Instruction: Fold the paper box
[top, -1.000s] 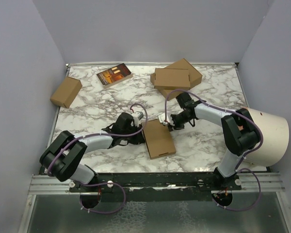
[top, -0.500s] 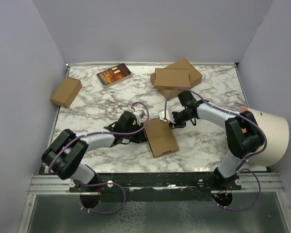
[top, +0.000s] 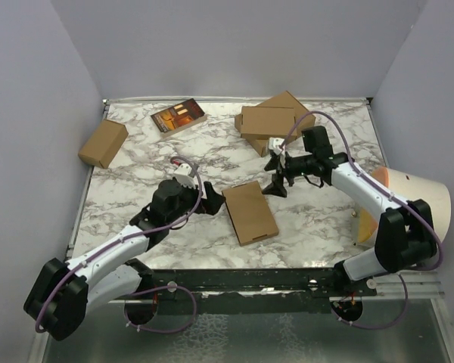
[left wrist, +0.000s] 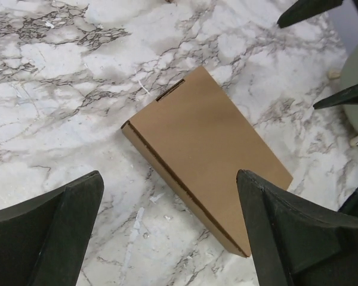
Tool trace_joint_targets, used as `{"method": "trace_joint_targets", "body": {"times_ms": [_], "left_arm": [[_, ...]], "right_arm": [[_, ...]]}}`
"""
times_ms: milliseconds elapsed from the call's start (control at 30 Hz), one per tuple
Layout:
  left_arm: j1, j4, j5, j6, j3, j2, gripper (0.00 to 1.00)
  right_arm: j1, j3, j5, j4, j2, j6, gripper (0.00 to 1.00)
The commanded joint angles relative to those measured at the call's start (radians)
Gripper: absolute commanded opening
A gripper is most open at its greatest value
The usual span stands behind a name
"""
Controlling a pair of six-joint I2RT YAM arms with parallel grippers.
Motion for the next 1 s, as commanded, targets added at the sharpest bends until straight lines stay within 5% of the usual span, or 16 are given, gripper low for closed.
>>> {"method": "trace_joint_targets", "body": {"times_ms": [0,167,500,967], "left_arm": [[0.008,0.245,-0.014,-0.15,-0.116,-0.073,0.99],[0.01,0.388,0.061,-0.253,-0.195,-0.058,0.99],[0.01,0.478,0.066,-0.335,-0.262,0.005,0.98],[0.008,0.584,0.116,-0.369,-0.278,0.173,0.97]], "right_arm": [[-0.048,-0.016,-0.347,0.091,0.06,0.297,0.85],[-0.1,-0.092,-0.236,0.235,0.132,0.533,0.86],[-0.108,-0.08,-0.203,0.201,0.302,0.597,0.79],[-0.119,-0.056,-0.239,0.174,0.443,0.654,0.43]]}}
